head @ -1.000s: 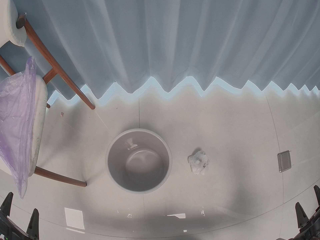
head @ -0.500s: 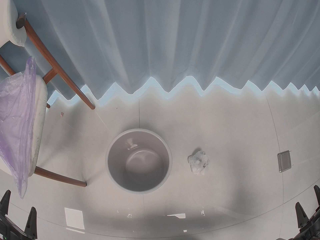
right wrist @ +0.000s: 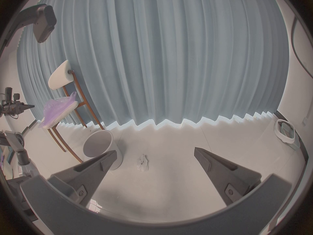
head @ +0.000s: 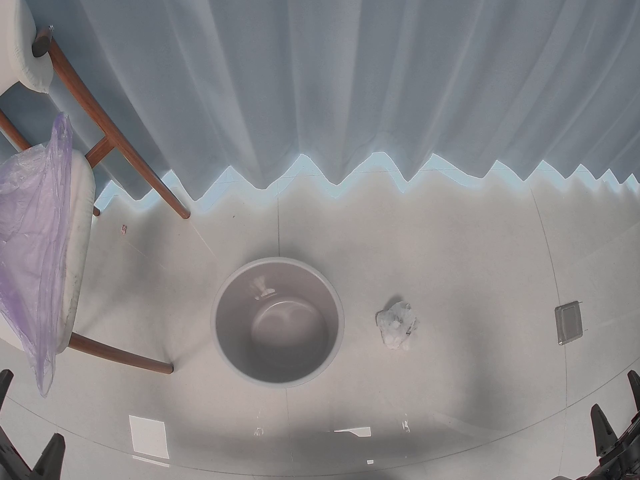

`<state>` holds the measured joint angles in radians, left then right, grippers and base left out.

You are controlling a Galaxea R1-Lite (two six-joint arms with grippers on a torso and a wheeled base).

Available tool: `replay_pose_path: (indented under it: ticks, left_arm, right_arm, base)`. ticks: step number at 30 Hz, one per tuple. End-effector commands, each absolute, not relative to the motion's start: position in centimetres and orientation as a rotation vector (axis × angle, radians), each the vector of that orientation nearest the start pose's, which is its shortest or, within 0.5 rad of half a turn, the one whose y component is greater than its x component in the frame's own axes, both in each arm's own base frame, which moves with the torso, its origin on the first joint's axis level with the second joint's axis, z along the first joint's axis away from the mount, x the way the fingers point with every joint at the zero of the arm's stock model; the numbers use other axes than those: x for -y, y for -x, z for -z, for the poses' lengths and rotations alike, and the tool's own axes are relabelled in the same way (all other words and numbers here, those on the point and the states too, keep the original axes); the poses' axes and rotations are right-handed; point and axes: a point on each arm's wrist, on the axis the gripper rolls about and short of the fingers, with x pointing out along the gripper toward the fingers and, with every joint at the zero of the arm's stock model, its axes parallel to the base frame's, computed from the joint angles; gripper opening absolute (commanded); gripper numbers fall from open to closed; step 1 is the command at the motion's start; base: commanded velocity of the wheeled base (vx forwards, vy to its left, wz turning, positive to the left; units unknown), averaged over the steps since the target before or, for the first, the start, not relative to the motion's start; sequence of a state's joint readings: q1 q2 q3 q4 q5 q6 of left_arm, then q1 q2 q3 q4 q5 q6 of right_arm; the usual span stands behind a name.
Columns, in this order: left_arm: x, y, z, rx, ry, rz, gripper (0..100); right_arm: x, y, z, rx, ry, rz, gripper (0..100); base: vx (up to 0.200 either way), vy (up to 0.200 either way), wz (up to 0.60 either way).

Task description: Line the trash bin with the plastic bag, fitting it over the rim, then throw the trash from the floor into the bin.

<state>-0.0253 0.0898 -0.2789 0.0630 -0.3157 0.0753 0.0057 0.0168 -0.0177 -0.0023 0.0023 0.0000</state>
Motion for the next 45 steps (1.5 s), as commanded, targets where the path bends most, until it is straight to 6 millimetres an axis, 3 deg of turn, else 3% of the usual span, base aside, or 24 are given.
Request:
replay_pose_path:
  ticks: [1,18,30,45]
  left_arm:
    - [0.6,2.6,-17.4,0.067,-0.086,0.37,100]
    - [0.8,-1.6,-22.7,0.049,-0.086,0.377,100]
    - [0.4,-3.4,-23.7,0.006,-0.111,0.209,100]
    - [-1.1,-7.7,-24.6,-0.063,-0.099,0.004,100]
  right_arm:
    - [0.0,2.3,-7.6,0.003,0.0,-0.009,100]
    - [0.0,2.3,-7.6,0.003,0.0,-0.009,100]
    - [0.0,2.3,-7.6,0.003,0.0,-0.009,100]
    - [0.0,2.3,-7.6,0.003,0.0,-0.009,100]
  base:
    - [0.0,0.0,0.0]
    - [0.0,0.0,0.0]
    - [0.0,0.0,0.0]
    - [0.0,0.0,0.0]
